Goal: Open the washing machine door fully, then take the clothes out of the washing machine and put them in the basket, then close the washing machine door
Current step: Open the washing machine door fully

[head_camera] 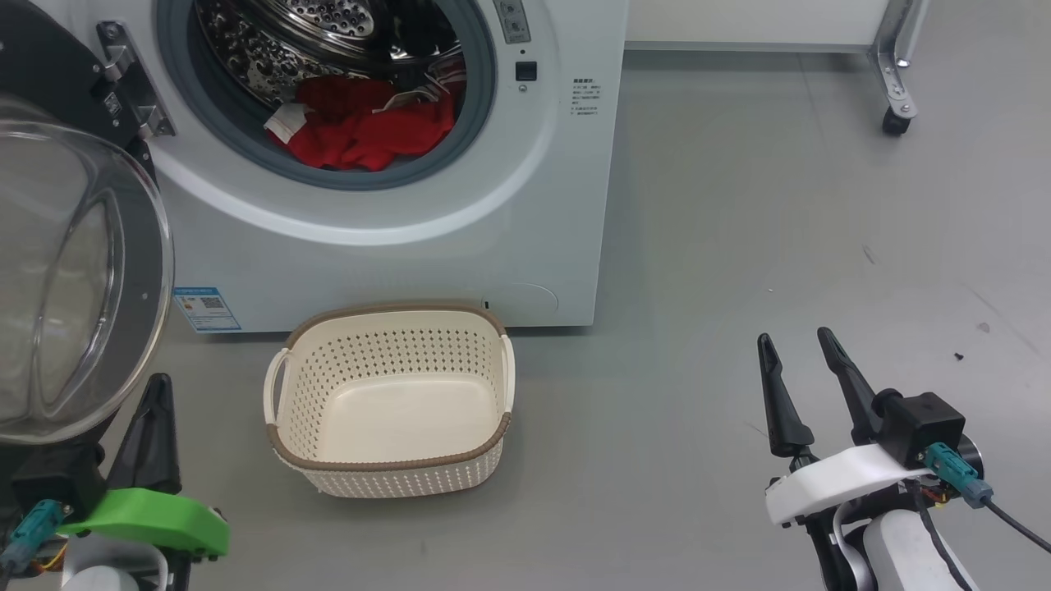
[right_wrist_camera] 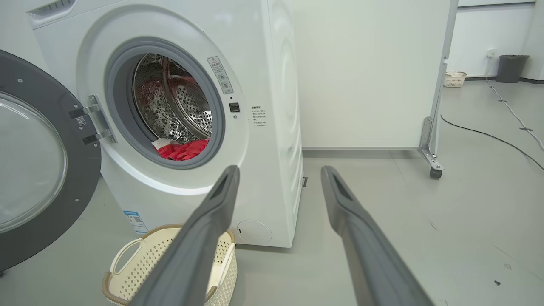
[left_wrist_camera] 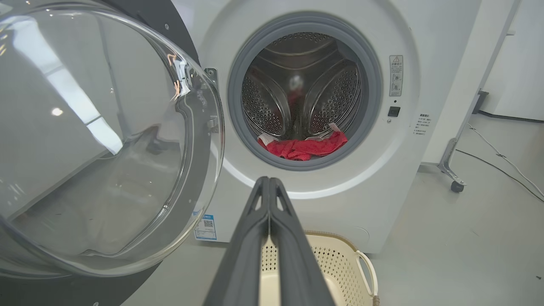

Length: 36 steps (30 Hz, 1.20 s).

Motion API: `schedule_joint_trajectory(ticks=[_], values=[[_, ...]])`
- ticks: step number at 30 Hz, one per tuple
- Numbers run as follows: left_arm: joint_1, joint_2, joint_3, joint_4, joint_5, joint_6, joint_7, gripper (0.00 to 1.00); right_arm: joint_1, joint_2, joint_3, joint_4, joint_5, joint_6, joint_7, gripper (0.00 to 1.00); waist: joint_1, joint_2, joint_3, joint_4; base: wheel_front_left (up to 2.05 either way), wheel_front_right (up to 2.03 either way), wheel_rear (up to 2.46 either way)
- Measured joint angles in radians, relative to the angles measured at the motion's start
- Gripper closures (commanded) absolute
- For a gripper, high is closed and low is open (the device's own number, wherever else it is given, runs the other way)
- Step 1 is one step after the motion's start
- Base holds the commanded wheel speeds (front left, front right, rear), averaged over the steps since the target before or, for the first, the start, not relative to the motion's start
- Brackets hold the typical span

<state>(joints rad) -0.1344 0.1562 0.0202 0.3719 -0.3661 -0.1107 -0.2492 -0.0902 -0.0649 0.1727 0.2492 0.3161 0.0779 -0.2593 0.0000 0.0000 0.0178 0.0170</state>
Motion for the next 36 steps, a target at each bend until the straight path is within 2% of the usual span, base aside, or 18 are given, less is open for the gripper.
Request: schedule_joint_trajectory(ticks=[2, 3, 4, 5, 6, 7, 18, 36], values=[[0.010, -0.015, -0.003, -0.029, 0.000, 0.000, 0.000, 1.00, 0.002, 0.000, 0.000, -0.005, -0.001, 0.000, 0.000, 0.00, 0.0000, 0.0000, -0.002, -0.014, 0.00, 0.00, 0.00], [0.013, -0.020, -0.008, -0.039, 0.000, 0.000, 0.000, 0.76, 0.004, 0.000, -0.001, -0.008, -0.002, 0.000, 0.000, 0.00, 0.0000, 0.0000, -0.002, -0.020, 0.00, 0.00, 0.00], [0.015, -0.024, -0.012, -0.051, 0.000, 0.000, 0.000, 0.62, 0.008, 0.000, -0.002, -0.012, -0.002, 0.000, 0.000, 0.00, 0.0000, 0.0000, -0.002, -0.026, 0.00, 0.00, 0.00], [0.018, -0.028, -0.016, -0.064, 0.000, 0.000, 0.000, 0.44, 0.012, 0.001, -0.002, -0.014, -0.003, 0.000, 0.000, 0.00, 0.0000, 0.0000, -0.001, -0.030, 0.00, 0.00, 0.00], [0.021, -0.032, -0.017, -0.074, 0.000, 0.000, 0.000, 0.04, 0.016, 0.001, -0.003, -0.016, -0.004, 0.000, 0.000, 0.00, 0.0000, 0.0000, 0.000, -0.034, 0.00, 0.00, 0.00], [0.024, -0.038, -0.021, -0.085, 0.001, 0.000, 0.000, 0.00, 0.018, 0.001, -0.007, -0.017, -0.005, 0.000, 0.000, 0.00, 0.0000, 0.0000, 0.001, -0.037, 0.00, 0.00, 0.00], [0.072, -0.057, -0.025, -0.160, 0.029, -0.001, 0.000, 0.00, 0.025, 0.002, -0.023, -0.042, -0.013, -0.001, 0.000, 0.00, 0.0000, 0.0000, 0.020, -0.042, 0.00, 0.00, 0.00], [0.120, -0.068, -0.024, -0.200, 0.034, -0.001, 0.000, 0.00, 0.036, 0.005, -0.023, -0.049, -0.018, 0.000, 0.000, 0.00, 0.0000, 0.0000, 0.029, -0.043, 0.00, 0.00, 0.00]])
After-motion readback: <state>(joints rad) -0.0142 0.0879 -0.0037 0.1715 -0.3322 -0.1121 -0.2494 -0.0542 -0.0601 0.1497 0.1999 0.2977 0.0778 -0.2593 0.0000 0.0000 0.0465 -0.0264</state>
